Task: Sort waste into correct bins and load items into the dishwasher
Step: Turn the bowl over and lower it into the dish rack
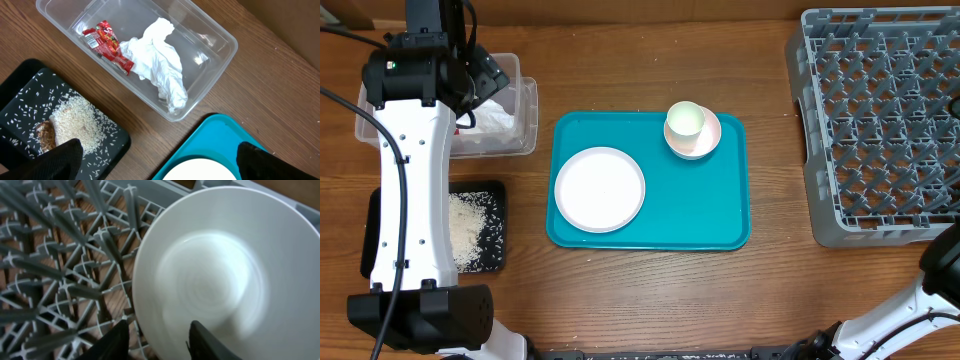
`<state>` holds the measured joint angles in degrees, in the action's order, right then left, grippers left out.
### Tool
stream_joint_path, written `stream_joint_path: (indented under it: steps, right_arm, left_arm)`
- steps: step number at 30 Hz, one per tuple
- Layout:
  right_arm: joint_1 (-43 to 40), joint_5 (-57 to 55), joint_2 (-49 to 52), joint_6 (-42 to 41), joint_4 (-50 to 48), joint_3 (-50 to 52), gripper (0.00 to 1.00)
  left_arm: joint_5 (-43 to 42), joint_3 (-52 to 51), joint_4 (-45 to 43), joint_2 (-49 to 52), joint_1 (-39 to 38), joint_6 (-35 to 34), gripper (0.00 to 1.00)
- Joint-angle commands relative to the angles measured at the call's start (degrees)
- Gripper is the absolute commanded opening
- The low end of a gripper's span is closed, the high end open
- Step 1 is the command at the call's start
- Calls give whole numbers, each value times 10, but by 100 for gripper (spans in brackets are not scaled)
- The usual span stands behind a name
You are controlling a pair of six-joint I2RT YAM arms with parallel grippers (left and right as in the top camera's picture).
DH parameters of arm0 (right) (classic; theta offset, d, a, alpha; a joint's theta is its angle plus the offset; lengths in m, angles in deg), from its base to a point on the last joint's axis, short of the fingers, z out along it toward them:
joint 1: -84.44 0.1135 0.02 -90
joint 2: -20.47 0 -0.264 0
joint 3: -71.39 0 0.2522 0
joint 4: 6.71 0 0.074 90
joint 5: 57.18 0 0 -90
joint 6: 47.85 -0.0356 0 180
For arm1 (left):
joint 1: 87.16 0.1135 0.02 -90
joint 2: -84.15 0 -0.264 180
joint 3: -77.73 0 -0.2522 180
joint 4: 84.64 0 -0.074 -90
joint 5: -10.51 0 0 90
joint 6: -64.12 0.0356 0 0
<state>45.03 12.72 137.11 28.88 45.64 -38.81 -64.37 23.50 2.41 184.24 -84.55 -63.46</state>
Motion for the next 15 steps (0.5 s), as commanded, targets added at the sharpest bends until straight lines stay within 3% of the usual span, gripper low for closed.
stream_joint_path:
  steps: [1,5,15]
  right_arm:
    - [-3,-9,4,7,4,-15,21]
    - [-3,-7,4,13,14,-15,4]
    - [-11,163,-51,-7,26,-50,4]
  left_arm:
    - [-2,3,0,1,-4,-8,100]
    - [-2,3,0,1,-4,-8,100]
    - [-2,3,0,1,-4,-8,100]
